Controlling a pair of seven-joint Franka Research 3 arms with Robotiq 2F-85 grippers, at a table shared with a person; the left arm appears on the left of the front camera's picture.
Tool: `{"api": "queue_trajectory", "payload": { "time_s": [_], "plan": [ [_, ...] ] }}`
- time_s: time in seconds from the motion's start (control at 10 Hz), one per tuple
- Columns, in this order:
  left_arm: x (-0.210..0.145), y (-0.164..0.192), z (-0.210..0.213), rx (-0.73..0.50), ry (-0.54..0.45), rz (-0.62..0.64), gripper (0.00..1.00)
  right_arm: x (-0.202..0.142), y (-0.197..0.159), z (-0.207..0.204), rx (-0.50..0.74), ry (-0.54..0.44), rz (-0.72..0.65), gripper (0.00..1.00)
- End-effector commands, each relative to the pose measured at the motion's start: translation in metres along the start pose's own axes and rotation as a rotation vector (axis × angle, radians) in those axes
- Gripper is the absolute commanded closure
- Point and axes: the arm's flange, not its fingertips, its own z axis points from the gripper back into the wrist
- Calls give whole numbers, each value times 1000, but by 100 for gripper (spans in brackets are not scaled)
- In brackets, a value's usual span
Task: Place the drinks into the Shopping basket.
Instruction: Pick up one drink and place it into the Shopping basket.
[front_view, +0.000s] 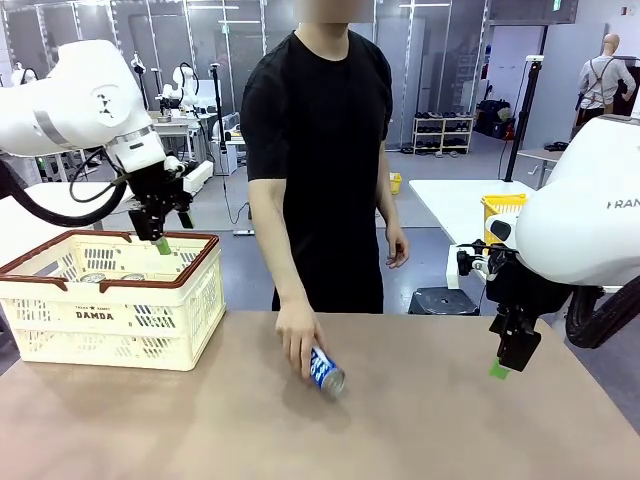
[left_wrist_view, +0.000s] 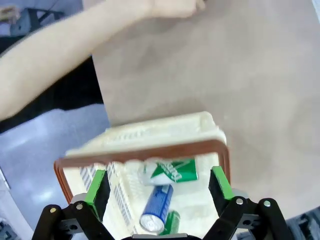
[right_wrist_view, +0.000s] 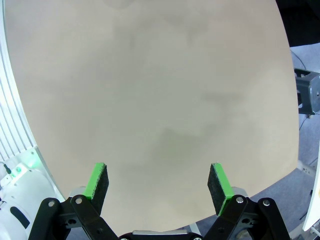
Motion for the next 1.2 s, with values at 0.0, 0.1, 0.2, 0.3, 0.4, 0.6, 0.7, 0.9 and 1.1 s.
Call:
{"api": "queue_trajectory", "payload": {
  "time_s": [0.0,0.1,0.2,0.3,0.4,0.6,0.7,0.9,1.1],
  "plan": [
    [54,-10,-6,6,-26,-91,0,0,0,1,-3,9,-1,0],
    [77,-13,-13,-26,-15,-134,0,0,0,1,-3,9,-1,0],
    [99,-18,-22,-66,-19,-198,0,0,0,1,-3,9,-1,0],
    [113,-23,-27,-94,-9,-234,0,0,0,1,-3,9,-1,0],
    [122,-29,-31,-107,9,-278,0,0,0,1,-3,9,-1,0],
    [141,-44,-33,-149,-28,-374,0,0,0,1,-3,9,-1,0],
    [144,-50,-36,-182,-50,-431,0,0,0,1,-3,9,-1,0],
    [146,-31,-38,-129,-26,-313,0,0,0,1,-3,9,-1,0],
    [146,-31,-38,-129,-26,-313,0,0,0,1,-3,9,-1,0]
  ]
}}
